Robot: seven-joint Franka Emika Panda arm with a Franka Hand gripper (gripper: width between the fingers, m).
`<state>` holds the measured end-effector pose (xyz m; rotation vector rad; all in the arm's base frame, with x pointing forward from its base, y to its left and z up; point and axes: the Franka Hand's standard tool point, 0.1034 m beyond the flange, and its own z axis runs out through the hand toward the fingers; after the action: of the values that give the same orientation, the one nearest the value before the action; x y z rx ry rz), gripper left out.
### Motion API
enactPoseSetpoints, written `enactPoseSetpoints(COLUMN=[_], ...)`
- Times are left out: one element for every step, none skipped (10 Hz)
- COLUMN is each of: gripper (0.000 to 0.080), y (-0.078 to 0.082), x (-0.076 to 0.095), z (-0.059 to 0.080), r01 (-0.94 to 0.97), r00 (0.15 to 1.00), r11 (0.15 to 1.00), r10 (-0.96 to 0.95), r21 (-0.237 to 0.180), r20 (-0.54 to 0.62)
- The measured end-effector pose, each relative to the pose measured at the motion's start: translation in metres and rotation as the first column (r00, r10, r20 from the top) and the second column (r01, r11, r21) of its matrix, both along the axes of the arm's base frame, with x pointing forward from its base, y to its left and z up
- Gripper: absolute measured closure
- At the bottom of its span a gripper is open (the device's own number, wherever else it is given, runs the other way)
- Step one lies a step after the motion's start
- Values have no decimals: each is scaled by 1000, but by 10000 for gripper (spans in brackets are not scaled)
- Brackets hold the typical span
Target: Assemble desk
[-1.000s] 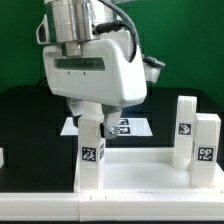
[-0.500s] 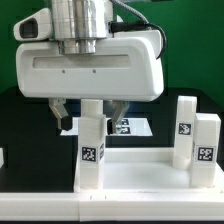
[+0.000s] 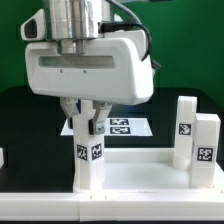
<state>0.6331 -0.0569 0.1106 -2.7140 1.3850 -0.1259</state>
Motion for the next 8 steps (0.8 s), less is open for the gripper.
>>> enactPoseSetpoints(gripper=[514, 514, 514, 514, 514, 514, 514, 514], y=[-1, -2, -1, 0, -1, -1, 1, 1], x=[-1, -2, -3, -2, -2, -3, -4, -4], z=[0, 1, 1, 1, -1, -1, -2, -2], r01=[171, 346, 470, 640, 724, 762, 786, 811], r00=[985, 938, 882, 768, 689, 647, 618, 585], r11=[985, 937, 880, 762, 677, 634, 605, 571], r10=[-170, -344, -466, -633, -715, -751, -774, -798], r21=[23, 42, 66, 99, 133, 131, 128, 126], r20=[-21, -43, -64, -95, -119, -131, -140, -147])
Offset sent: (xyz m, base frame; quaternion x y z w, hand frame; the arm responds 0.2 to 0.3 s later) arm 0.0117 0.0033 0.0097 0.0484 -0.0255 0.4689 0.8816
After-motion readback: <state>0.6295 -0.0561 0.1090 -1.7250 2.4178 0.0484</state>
